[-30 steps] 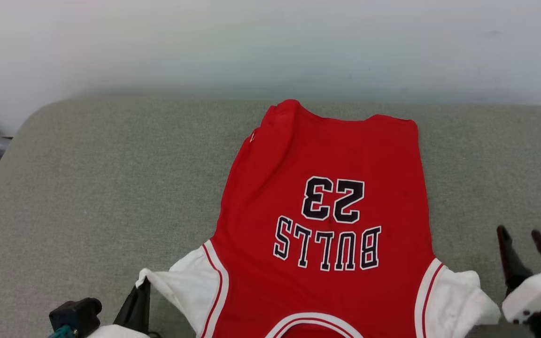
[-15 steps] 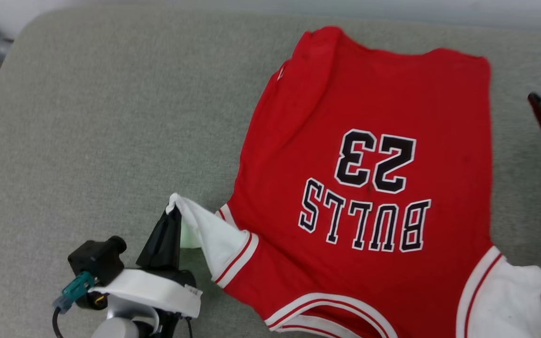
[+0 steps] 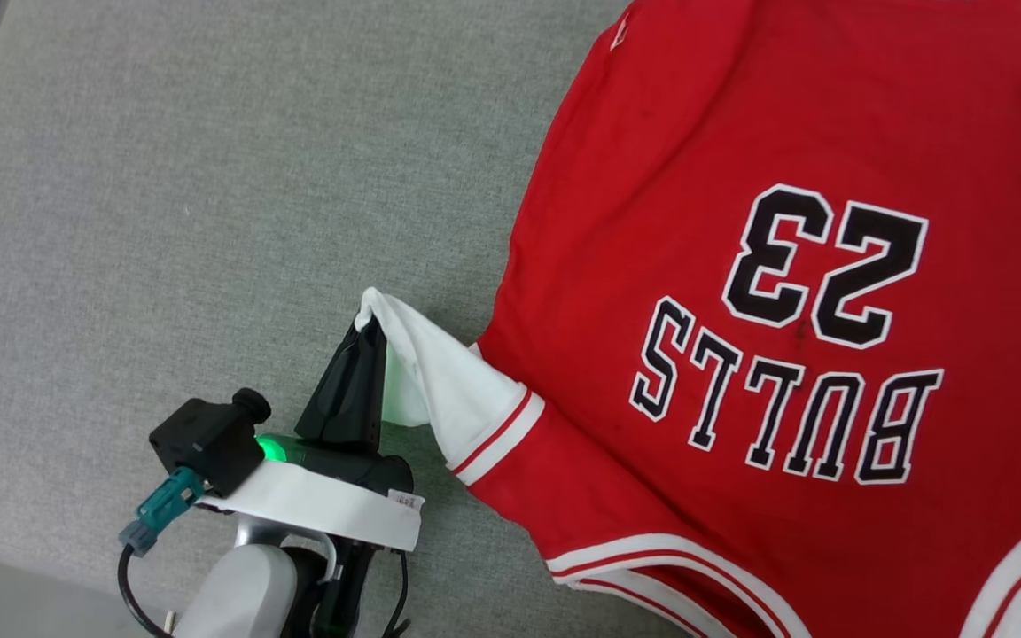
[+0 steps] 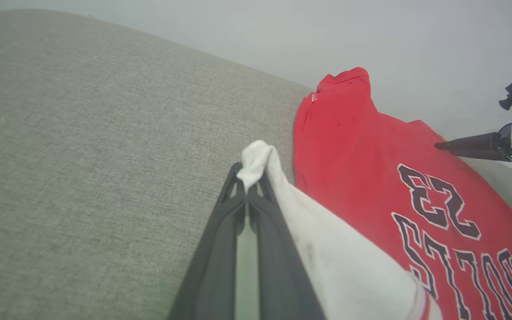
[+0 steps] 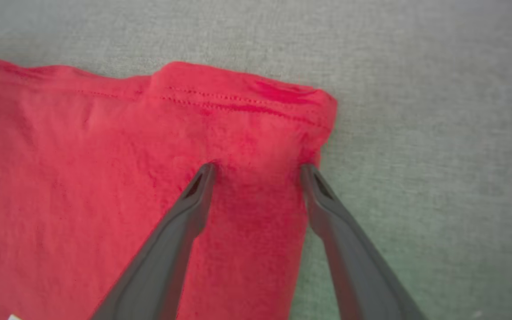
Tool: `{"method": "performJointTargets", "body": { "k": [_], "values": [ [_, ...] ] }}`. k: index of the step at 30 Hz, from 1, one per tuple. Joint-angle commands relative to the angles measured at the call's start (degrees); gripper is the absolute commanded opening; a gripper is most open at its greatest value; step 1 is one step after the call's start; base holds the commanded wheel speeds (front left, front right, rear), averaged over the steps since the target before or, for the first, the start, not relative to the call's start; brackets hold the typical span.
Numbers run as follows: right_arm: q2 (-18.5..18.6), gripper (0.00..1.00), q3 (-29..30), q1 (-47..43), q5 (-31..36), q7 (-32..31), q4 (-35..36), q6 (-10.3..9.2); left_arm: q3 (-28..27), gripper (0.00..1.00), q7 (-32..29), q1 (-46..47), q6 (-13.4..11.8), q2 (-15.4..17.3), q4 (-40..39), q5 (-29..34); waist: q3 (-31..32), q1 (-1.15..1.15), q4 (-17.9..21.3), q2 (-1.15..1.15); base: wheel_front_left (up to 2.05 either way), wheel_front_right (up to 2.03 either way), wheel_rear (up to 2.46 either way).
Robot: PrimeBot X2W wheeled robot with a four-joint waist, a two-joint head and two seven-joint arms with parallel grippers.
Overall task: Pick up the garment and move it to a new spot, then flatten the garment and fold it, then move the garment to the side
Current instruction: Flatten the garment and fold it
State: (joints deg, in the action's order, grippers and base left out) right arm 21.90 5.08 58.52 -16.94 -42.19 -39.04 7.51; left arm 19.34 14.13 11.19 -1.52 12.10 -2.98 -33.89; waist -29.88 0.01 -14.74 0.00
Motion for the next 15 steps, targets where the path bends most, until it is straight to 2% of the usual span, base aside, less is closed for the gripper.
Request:
{"method": "performJointTargets", "body": {
  "k": [1,4,5,6,7,8,15],
  "values": [
    [0.2,1.0,-0.6,0.3,0.3,-2.1,-1.9,-0.04,-0.1,0.0,0.3,0.8,0.3,-0.3,0.2,0.4,-1.4,-0.01,-1.1,0.0,0.0,0.0,0.0],
    [-0.6,1.0,-0.3,-1.4,0.4,-8.4,-6.6,-0.04,-0.1,0.0,0.5,1.1,0.5,-0.8,0.7,0.4,-1.6,-0.01,-1.2,0.0,0.0,0.0,0.0],
    [-0.7,0.92,0.1,-1.9,0.7,-10.5,-7.9,-0.04,-0.1,0.0,0.6,1.2,0.7,-0.8,0.9,0.4,-1.6,-0.01,-1.3,0.0,0.0,0.0,0.0],
    [-0.9,0.43,0.5,-2.2,0.9,-11.9,-8.8,-0.05,-0.2,0.0,0.6,1.2,0.8,-0.9,1.1,0.4,-1.4,-0.01,-1.3,0.0,0.0,0.0,0.0],
    [-1.2,0.12,0.9,-2.4,1.1,-13.0,-9.4,-0.06,-0.2,0.0,0.7,1.1,0.9,-1.0,1.3,0.4,-1.3,-0.01,-1.3,0.0,0.0,0.0,0.0],
    [-1.3,0.0,1.1,-2.4,1.7,-14.0,-9.9,-0.06,-0.3,0.0,0.8,1.0,0.9,-1.1,1.5,0.4,-1.1,-0.01,-1.3,0.0,0.0,0.0,0.0],
    [-0.7,0.0,2.5,-0.8,3.0,-13.6,-6.8,-0.04,-0.7,0.0,0.8,0.1,1.3,-1.1,3.1,-0.2,1.7,-0.01,-0.8,0.0,0.0,0.0,0.0]
  ]
}}
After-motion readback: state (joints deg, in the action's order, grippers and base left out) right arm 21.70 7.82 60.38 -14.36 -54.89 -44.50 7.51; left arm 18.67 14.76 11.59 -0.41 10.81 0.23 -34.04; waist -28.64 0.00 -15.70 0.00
